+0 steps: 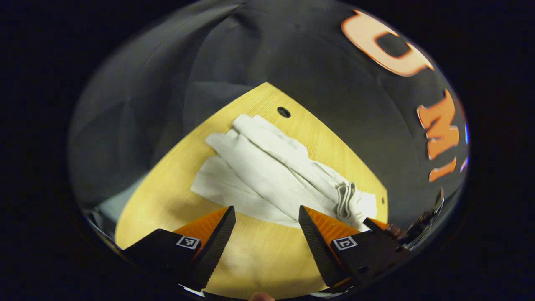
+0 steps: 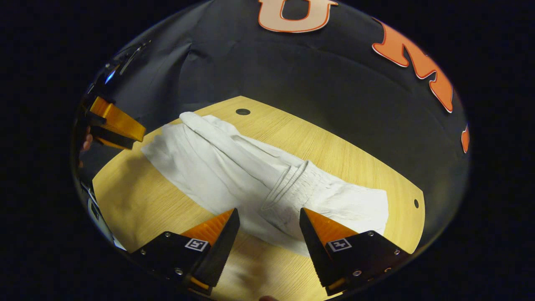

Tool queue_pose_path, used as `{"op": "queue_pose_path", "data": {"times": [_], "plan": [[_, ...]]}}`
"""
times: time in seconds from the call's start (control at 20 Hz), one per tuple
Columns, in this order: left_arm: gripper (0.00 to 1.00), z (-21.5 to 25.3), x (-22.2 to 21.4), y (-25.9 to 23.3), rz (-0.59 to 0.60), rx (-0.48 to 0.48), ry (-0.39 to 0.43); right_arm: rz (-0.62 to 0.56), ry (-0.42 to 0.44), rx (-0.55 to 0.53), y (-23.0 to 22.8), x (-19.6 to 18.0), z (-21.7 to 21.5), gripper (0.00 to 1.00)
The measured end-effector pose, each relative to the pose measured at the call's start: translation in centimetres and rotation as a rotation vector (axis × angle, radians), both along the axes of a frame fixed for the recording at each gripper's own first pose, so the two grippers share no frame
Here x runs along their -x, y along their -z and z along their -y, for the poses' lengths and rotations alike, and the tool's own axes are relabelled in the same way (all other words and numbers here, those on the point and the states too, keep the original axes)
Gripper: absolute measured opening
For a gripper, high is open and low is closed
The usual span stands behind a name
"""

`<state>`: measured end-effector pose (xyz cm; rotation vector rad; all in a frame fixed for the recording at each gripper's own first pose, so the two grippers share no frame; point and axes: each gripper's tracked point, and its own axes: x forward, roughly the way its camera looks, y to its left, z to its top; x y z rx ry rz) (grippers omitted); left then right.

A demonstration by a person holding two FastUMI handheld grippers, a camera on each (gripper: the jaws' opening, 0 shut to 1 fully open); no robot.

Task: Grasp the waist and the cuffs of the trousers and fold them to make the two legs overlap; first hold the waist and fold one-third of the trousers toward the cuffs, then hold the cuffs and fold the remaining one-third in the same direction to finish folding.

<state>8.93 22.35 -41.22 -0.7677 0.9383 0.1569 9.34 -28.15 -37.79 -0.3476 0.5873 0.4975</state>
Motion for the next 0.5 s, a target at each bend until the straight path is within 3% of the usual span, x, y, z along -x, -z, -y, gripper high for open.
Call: {"op": "queue_pose_path", "data": {"times": [0.1,0.5], "plan": [[0.99,-0.6,0.2,1.1,-0.036,0.088,-0.063,0.011,0.045,0.003,-0.9,0.3,1.5,0.89],[0.99,-1.3,-0.3,5.3,-0.082,0.263,-0.186,0.017,0.239,-0.024,-2.7,1.7,7.1,0.89]]}}
